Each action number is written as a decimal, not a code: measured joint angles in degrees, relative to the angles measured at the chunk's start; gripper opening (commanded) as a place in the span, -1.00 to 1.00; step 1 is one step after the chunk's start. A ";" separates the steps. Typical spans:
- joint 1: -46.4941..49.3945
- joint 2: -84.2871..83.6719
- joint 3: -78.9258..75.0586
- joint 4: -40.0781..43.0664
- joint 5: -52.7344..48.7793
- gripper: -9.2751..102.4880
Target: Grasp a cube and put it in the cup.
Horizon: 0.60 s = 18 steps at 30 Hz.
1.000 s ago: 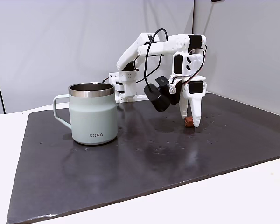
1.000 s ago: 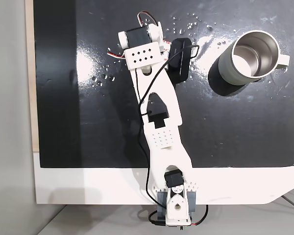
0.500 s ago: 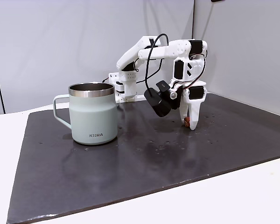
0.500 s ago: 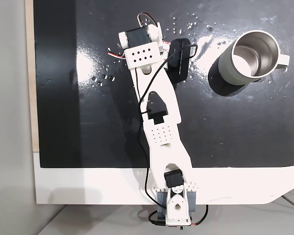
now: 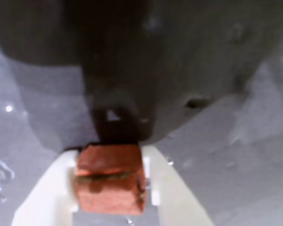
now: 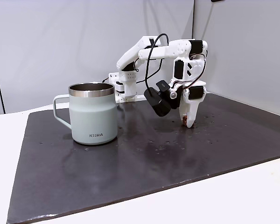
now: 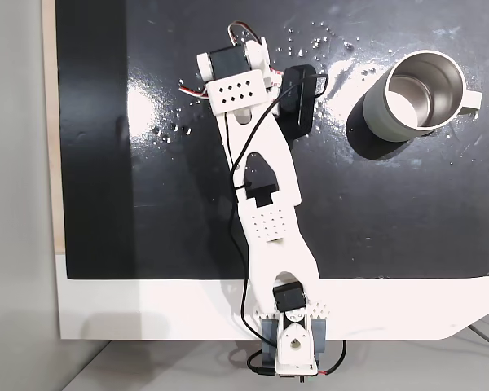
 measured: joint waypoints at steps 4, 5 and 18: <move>0.26 7.21 2.29 0.00 0.00 -0.75; 0.26 10.02 3.34 0.00 0.00 -0.75; 4.22 41.66 12.92 -1.85 -0.18 -0.75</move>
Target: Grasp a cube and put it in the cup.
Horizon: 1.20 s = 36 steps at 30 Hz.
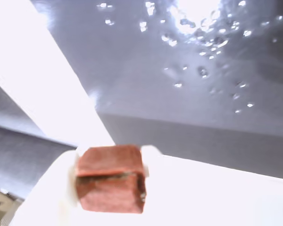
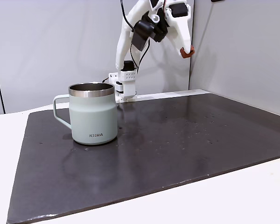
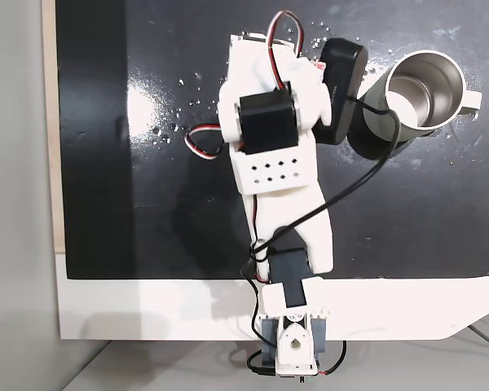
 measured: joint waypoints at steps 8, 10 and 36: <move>7.29 0.97 0.35 -0.53 -0.79 -0.75; 10.46 0.97 -0.62 -0.53 -1.58 -0.75; 40.52 -18.11 -20.48 5.45 -22.94 -0.74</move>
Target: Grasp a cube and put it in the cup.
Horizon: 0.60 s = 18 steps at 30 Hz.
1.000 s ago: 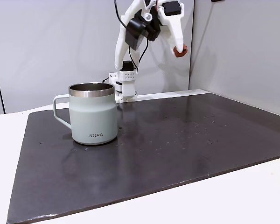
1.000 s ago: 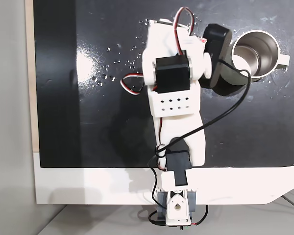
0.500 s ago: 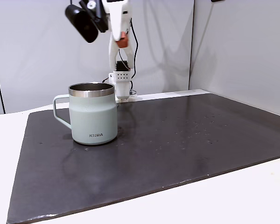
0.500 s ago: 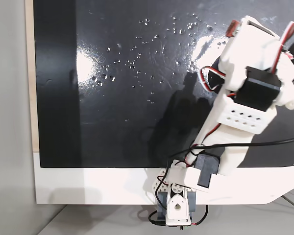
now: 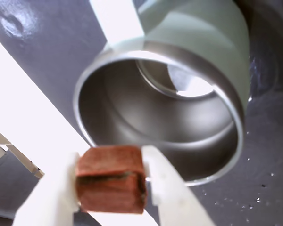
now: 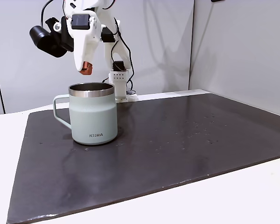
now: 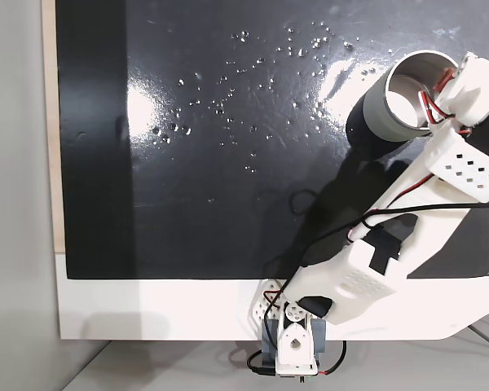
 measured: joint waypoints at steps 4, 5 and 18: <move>0.70 -0.44 -0.09 0.00 -2.02 -0.73; 0.70 -0.44 -0.09 0.00 -2.20 -0.72; 0.44 -1.49 -0.53 0.35 -2.72 -0.26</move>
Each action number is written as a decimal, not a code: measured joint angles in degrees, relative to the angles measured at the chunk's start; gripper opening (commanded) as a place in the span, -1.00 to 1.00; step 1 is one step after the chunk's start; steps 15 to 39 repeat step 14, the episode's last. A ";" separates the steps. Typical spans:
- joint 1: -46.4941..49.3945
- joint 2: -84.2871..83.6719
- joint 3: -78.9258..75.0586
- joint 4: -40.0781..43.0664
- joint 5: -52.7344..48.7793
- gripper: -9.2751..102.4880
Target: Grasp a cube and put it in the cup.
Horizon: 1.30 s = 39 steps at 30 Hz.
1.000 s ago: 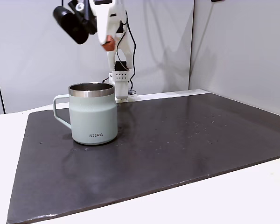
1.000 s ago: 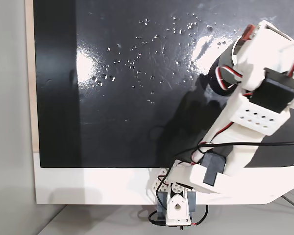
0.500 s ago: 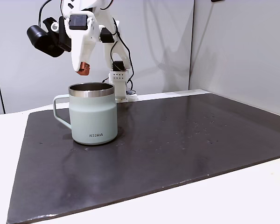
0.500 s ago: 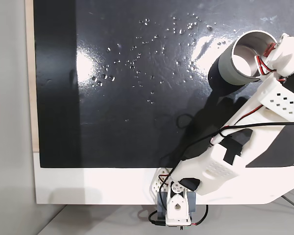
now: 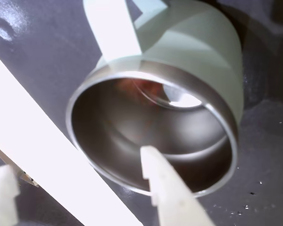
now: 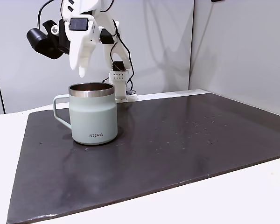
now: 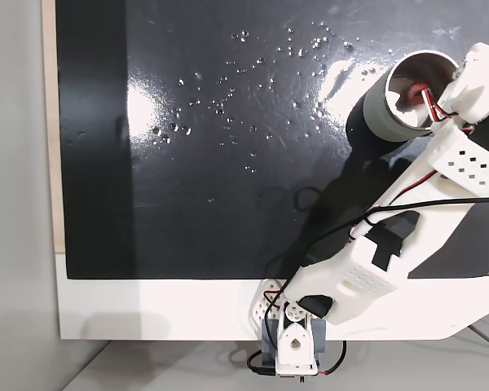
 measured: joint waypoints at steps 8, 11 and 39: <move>-0.09 0.00 0.00 0.00 0.00 -0.27; -0.09 0.00 0.00 0.00 0.00 -0.27; -0.09 0.00 0.00 0.00 0.00 -0.27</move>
